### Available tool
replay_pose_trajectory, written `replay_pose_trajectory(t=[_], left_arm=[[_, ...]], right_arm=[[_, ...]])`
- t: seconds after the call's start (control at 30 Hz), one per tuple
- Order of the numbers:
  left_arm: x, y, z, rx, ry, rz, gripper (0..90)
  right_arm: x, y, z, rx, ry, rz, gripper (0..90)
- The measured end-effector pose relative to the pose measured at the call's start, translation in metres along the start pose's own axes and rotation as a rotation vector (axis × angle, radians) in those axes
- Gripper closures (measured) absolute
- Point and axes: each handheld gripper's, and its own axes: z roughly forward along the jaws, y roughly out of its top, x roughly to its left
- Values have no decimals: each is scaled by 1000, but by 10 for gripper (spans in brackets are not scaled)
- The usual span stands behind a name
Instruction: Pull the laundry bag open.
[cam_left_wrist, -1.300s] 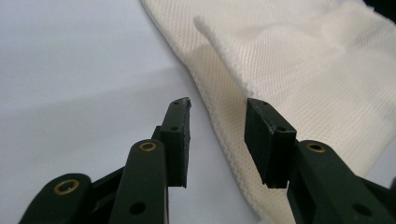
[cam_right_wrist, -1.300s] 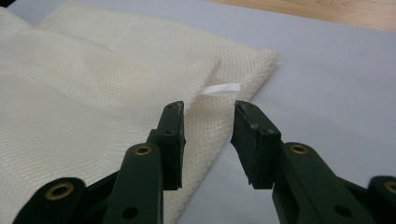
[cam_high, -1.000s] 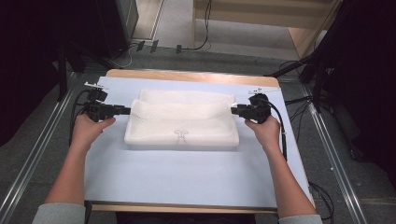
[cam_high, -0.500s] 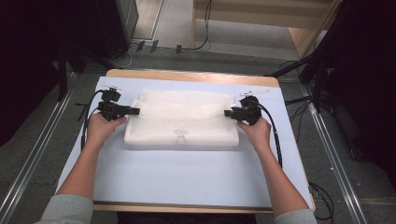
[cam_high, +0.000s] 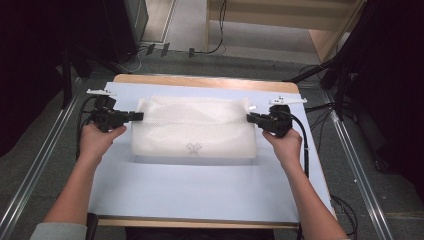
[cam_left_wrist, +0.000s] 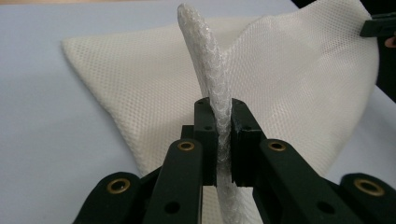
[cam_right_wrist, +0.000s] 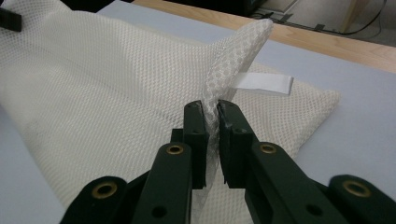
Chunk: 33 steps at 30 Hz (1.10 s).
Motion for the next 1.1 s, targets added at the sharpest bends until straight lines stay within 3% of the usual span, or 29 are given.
replay_pose_trajectory(t=[0.2, 0.43, 0.77, 1.1], left_arm=[[-14, -19, -14, -9, -35, 36, 845], [-29, -40, -26, 6, -20, 83, 845], [-36, -60, -32, 31, -47, 71, 835], [-37, -84, -33, 115, -62, 44, 824]], right_arm=[[19, -24, -28, -15, 19, -41, 843], [38, -48, -48, -30, 49, -64, 842], [47, -72, -59, 14, 84, -30, 831], [57, -88, -63, 83, 117, -31, 825]])
